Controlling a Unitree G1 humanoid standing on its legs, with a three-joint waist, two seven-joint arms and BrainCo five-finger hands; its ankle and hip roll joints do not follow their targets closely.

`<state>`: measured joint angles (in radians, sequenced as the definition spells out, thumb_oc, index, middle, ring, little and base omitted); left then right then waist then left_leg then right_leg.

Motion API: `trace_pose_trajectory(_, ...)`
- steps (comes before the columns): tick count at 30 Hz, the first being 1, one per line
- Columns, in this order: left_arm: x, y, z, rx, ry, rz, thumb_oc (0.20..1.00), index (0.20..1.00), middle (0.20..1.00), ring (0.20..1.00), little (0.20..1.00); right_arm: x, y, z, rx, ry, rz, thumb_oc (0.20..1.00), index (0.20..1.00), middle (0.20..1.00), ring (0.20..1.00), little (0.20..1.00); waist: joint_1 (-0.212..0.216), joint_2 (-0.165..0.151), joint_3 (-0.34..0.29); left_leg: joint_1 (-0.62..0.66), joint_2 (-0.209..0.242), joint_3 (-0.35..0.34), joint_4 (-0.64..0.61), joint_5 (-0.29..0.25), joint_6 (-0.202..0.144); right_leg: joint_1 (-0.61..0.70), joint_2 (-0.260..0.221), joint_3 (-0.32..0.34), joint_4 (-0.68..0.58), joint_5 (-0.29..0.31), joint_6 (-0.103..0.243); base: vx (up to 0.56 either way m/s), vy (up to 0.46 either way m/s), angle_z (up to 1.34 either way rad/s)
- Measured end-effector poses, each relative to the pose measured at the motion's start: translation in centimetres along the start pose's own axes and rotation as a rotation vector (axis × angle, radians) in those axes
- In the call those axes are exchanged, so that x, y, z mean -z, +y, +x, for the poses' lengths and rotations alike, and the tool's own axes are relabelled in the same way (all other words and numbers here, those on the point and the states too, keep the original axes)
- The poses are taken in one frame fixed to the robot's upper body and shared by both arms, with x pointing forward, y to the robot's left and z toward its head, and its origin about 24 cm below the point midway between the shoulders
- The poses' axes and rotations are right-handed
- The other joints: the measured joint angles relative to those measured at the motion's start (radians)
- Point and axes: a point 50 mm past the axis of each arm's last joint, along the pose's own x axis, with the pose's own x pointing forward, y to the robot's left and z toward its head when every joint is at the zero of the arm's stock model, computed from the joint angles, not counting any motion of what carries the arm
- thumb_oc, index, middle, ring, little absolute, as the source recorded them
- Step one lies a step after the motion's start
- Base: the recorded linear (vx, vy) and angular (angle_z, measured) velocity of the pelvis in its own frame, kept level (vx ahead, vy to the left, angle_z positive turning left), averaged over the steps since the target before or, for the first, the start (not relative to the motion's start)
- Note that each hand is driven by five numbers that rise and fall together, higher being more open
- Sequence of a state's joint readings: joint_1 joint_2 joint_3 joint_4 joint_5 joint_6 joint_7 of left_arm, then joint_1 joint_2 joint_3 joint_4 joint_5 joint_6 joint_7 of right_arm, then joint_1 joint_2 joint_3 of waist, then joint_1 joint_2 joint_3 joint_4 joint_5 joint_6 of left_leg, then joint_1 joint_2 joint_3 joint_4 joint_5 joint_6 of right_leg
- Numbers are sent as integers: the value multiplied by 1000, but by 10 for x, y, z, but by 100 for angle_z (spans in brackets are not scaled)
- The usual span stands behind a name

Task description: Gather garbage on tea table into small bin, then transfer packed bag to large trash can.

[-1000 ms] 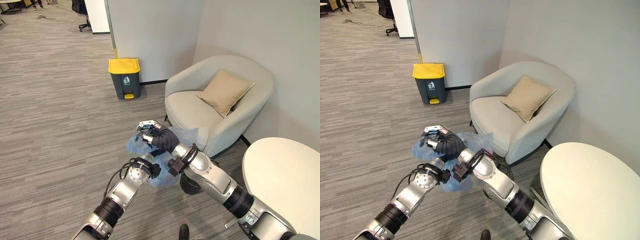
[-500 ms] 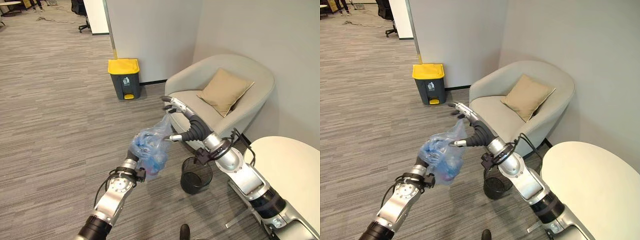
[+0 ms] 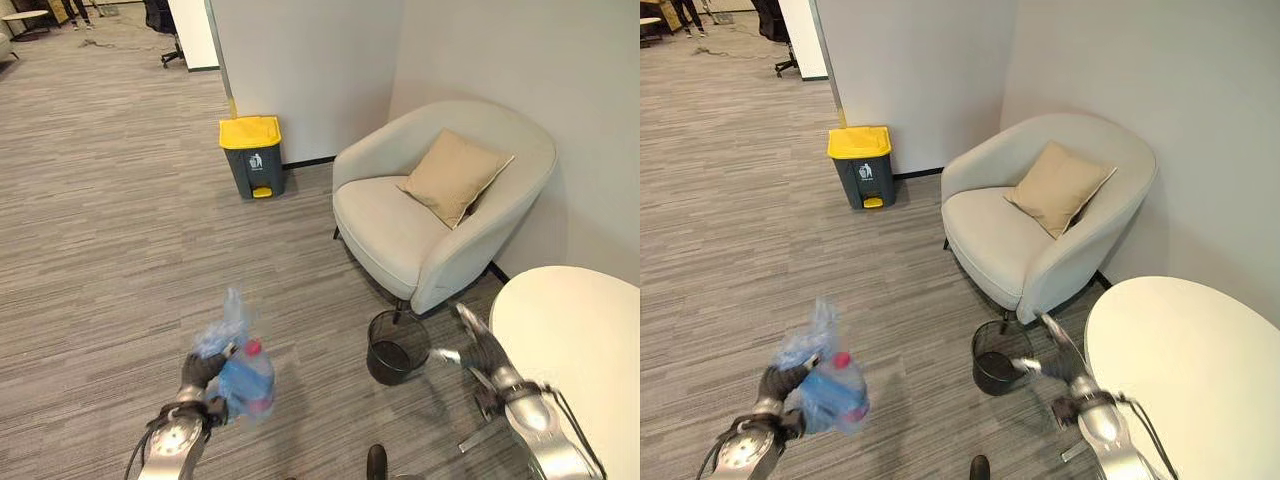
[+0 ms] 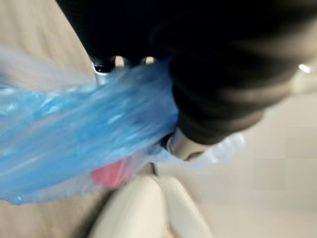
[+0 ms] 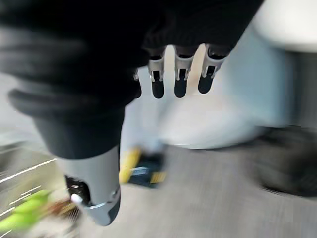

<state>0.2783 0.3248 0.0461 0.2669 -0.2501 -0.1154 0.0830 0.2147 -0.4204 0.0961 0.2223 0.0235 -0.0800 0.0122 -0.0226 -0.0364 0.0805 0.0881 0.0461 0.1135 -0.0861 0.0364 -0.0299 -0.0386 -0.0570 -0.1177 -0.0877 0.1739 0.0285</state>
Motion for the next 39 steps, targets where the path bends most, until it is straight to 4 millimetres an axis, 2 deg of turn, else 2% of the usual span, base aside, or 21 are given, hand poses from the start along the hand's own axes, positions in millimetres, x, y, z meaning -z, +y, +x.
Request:
trace_pose_trajectory(1,12,4,-3,-10,53,-5,200,200,200,200,200,17,3,-6,-18,73,7,1000,1000,1000,1000,1000,0,2,2,-3,1,-9,0,0,-1,1,1,-10,0,0,0,-45,-49,12)
trace_pose_trajectory(2,16,5,-5,-9,69,-9,200,200,200,200,200,21,4,-8,-25,89,9,1000,1000,1000,1000,1000,0,1,2,-6,2,-16,0,-1,-1,1,0,-17,0,0,0,-43,-46,19)
trace_pose_trajectory(8,35,19,-16,-70,142,-75,200,200,200,200,200,29,0,-8,-3,125,24,1000,1000,1000,1000,1000,19,2,13,-26,4,-47,9,0,-3,0,0,-46,1,-1,-1,-47,-41,15)
trace_pose_trajectory(11,33,21,-13,-88,136,-94,200,200,200,200,200,26,-2,-2,7,117,28,1000,1000,1000,1000,1000,37,-9,65,-67,6,-65,57,2,0,-6,-1,-61,6,-10,-14,-158,-39,26)
trace_pose_trajectory(14,26,14,0,-78,113,-119,200,200,200,200,200,21,-5,7,28,101,51,1000,1000,1000,1000,1000,42,-6,116,-170,7,-111,146,-12,-18,-32,-6,-122,13,-8,-16,-81,11,62)
trace_pose_trajectory(15,20,8,7,-65,93,-128,200,200,200,200,200,19,-7,9,46,97,58,1000,1000,1000,1000,1000,41,-3,138,-195,24,-88,155,-19,-25,-37,-12,-157,15,-8,-17,9,32,102)
trace_pose_trajectory(17,11,1,16,-44,67,-136,200,200,200,200,200,19,-3,11,57,104,77,1000,1000,1000,1000,1000,32,-35,160,-204,66,102,188,-45,-18,-44,-53,-218,8,-15,-29,25,41,98)
trace_pose_trajectory(19,12,-4,17,-25,73,-130,200,200,200,200,200,10,-9,18,87,69,71,1000,1000,1000,1000,1000,22,-12,175,-194,110,229,230,-60,-19,-47,-70,-267,31,-16,-28,72,109,75)
trace_pose_trajectory(20,9,-5,19,-23,61,-132,200,200,200,200,200,9,-10,19,96,67,69,1000,1000,1000,1000,1000,29,-15,187,-194,106,248,224,-58,-18,-56,-88,-269,52,-22,-16,122,178,58)
trace_pose_trajectory(23,12,-1,16,-31,73,-120,200,200,200,200,200,8,-3,22,88,72,85,1000,1000,1000,1000,1000,30,-34,183,-181,76,252,218,-58,-18,-45,-117,-268,55,-24,6,95,186,14)
trace_pose_trajectory(25,12,7,16,-39,75,-95,200,200,200,200,200,8,6,23,80,76,116,1000,1000,1000,1000,1000,31,-64,176,-186,49,246,219,-66,-4,-56,-142,-262,66,-21,19,87,264,6)
trace_pose_trajectory(27,11,13,15,-45,77,-74,200,200,200,200,200,8,12,24,74,78,139,1000,1000,1000,1000,1000,38,-89,163,-198,16,244,243,-86,34,-71,-168,-249,93,-14,41,94,258,3)
trace_pose_trajectory(28,9,14,17,-43,73,-67,200,200,200,200,200,6,14,25,74,73,146,1000,1000,1000,1000,1000,37,-90,163,-209,3,229,257,-102,49,-87,-186,-240,138,-20,64,33,162,3)
trace_pose_trajectory(29,9,15,17,-44,72,-64,200,200,200,200,200,6,15,25,68,71,146,1000,1000,1000,1000,1000,32,-87,160,-207,6,226,259,-102,55,-102,-197,-235,169,-16,60,9,118,18)
trace_pose_trajectory(30,2,16,22,-47,52,-52,200,200,200,200,200,5,16,26,76,69,165,1000,1000,1000,1000,1000,33,-87,162,-229,-18,221,284,-124,73,-143,-228,-193,264,-20,74,155,229,21)
trace_pose_trajectory(31,-2,16,25,-45,41,-46,200,200,200,200,200,3,18,28,78,63,171,1000,1000,1000,1000,1000,31,-81,164,-229,-13,210,295,-117,82,-188,-242,-155,348,-30,82,210,138,28)
trace_pose_trajectory(32,-9,15,30,-37,17,-34,200,200,200,200,200,1,23,28,61,57,186,1000,1000,1000,1000,1000,26,-72,172,-225,-36,172,284,-138,118,-262,-244,-93,487,-83,104,275,155,8)
trace_pose_trajectory(33,-9,13,31,-49,13,-54,200,200,200,200,200,-2,23,29,60,45,187,1000,1000,1000,1000,1000,27,-68,175,-226,-38,166,281,-142,125,-317,-190,-21,541,-176,114,267,54,21)
trace_pose_trajectory(34,-8,11,32,-41,22,-45,200,200,200,200,200,-6,23,31,61,31,194,1000,1000,1000,1000,1000,17,-56,185,-225,-41,149,278,-142,131,-331,-140,20,510,-207,105,285,35,35)
trace_pose_trajectory(35,-8,7,33,-26,26,-40,200,200,200,200,200,-6,22,31,62,31,197,1000,1000,1000,1000,1000,2,-52,187,-219,-52,141,267,-142,132,-344,-135,-26,469,-207,100,370,21,44)
trace_pose_trajectory(39,-2,0,31,-19,45,-58,200,200,200,200,200,-7,18,31,72,28,189,1000,1000,1000,1000,1000,-3,-56,205,-164,-87,126,239,-148,141,-377,-113,-70,268,-186,93,285,-50,31)
